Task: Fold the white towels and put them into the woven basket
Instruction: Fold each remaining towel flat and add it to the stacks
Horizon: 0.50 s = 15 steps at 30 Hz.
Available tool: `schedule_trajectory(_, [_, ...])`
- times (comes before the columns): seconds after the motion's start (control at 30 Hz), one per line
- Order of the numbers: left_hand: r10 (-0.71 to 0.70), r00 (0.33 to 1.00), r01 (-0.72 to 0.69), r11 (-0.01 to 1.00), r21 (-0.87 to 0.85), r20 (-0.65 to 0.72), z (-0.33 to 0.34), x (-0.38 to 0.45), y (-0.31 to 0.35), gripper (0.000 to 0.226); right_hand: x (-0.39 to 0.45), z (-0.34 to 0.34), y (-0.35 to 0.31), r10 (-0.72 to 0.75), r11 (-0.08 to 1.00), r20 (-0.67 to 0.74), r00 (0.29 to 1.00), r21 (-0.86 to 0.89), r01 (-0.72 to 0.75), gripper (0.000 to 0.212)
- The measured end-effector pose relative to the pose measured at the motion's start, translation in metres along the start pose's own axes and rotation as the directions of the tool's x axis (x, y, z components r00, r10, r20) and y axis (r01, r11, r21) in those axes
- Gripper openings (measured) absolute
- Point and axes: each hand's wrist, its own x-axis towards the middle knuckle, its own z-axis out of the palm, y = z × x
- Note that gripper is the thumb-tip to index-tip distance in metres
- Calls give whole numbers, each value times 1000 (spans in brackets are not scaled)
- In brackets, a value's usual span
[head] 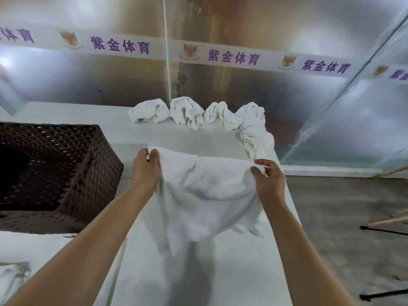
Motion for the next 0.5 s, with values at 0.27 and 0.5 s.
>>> schedule_trajectory(0.27, [-51,963,117,964,-240,266,-21,-11,1,43,-1,-11,-6,75,996,67,995,40,-78,32])
schedule_trajectory(0.5, [-190,886,291,939,-186,424,-5,-19,-49,99,-11,4,58,294,951,186,938,41,-306,68])
